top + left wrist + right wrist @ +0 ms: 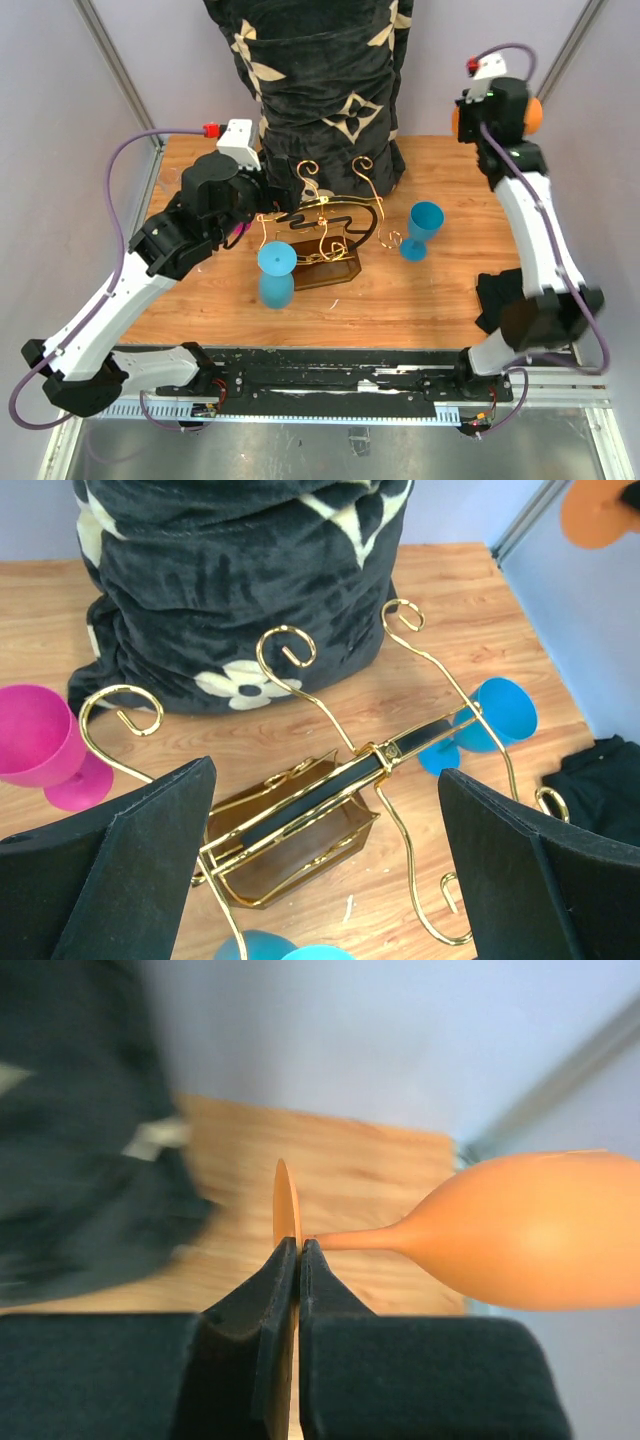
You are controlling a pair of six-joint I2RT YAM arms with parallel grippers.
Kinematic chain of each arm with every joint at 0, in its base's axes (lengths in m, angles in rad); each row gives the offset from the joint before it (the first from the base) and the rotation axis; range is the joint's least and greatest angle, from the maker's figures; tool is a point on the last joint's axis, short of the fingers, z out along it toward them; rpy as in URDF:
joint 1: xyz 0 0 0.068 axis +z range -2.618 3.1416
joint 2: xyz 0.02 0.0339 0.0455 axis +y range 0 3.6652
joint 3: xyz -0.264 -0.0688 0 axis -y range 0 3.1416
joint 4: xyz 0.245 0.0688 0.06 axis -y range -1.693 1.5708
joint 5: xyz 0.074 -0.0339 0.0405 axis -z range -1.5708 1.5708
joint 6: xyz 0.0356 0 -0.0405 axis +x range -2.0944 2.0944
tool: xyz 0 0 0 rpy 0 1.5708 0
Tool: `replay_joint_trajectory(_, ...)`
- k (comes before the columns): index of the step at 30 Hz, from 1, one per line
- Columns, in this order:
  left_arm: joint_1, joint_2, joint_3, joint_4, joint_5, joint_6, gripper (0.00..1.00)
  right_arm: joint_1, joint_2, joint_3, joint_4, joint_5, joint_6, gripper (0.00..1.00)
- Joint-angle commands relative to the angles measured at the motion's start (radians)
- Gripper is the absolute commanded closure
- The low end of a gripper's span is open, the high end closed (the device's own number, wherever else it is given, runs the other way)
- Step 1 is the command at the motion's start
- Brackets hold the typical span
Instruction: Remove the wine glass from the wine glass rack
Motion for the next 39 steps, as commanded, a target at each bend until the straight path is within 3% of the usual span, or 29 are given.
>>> replay_joint_trajectory(1,0.007,0.017,-0.005,0.032,0.023,0.025,0.0,0.031,0.229,-0.069,0.095,0.503,-0.361,0.99)
replay_joint_trajectory(8,0.007,-0.014,-0.01,0.012,-0.013,0.016,0.0,0.032,0.616,0.169,0.19,0.744,-0.572,0.99)
replay_joint_trajectory(16,0.007,-0.072,-0.04,0.025,-0.019,0.003,0.0,0.019,0.881,0.311,0.285,0.874,-0.742,0.99)
replay_joint_trajectory(24,0.007,-0.069,-0.017,0.019,-0.02,0.019,0.0,-0.022,0.996,0.232,0.42,0.918,-0.829,0.99)
replay_joint_trajectory(39,0.007,-0.047,0.022,0.004,-0.022,0.045,0.0,-0.036,1.181,0.238,0.41,0.949,-0.835,0.94)
